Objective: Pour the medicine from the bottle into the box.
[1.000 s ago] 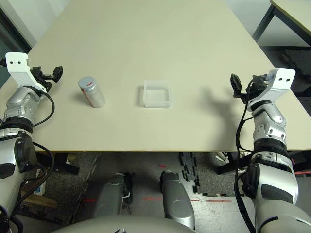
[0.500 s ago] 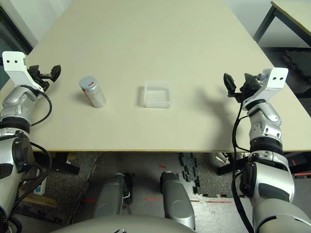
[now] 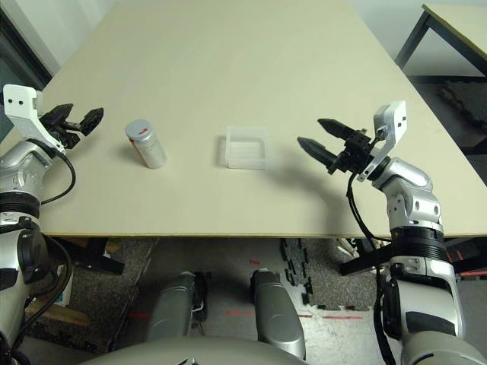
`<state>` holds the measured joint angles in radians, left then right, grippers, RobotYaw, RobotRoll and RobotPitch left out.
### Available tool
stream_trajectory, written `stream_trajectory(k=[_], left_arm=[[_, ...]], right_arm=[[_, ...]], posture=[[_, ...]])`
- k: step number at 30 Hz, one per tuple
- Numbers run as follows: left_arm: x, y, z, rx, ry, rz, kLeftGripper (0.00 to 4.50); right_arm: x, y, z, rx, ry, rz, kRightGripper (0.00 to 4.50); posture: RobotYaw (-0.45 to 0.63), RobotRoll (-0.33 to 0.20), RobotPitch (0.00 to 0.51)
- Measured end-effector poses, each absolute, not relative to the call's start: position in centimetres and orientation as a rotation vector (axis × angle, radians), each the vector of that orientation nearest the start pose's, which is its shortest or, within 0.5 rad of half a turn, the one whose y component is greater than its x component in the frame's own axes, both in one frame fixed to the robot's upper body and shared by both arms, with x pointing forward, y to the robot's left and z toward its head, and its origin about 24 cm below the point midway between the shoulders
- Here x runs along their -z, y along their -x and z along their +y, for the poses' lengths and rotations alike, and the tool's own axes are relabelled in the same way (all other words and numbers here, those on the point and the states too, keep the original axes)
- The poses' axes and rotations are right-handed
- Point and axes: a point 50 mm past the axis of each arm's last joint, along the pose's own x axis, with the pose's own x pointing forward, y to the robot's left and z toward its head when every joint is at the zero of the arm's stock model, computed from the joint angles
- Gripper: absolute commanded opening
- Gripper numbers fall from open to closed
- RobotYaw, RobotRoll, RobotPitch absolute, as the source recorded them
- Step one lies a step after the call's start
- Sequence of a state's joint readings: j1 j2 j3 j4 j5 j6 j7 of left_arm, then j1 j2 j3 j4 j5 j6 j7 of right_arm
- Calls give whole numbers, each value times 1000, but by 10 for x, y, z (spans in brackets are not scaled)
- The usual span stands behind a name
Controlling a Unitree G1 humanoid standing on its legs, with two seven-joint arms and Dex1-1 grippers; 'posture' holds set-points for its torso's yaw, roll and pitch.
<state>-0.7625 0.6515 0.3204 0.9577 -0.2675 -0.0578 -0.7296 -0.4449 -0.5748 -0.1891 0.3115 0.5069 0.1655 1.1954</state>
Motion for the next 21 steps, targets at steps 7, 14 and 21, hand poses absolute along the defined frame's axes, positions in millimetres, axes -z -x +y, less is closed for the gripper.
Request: stream_trajectory(k=[7, 14, 21], left_arm=[[-150, -335, 321, 326, -43, -45, 4478], [-139, -313, 316, 395, -31, -53, 4478], [-126, -290, 305, 456, -7, -63, 4478]], right_arm=[[-140, -298, -223, -1175, 56, -32, 4500], [-146, -303, -217, -1199, 91, -39, 4500], [-138, -307, -215, -1197, 100, -17, 4500]], posture=[[-68, 0, 136], [-47, 0, 143], [-38, 0, 146]])
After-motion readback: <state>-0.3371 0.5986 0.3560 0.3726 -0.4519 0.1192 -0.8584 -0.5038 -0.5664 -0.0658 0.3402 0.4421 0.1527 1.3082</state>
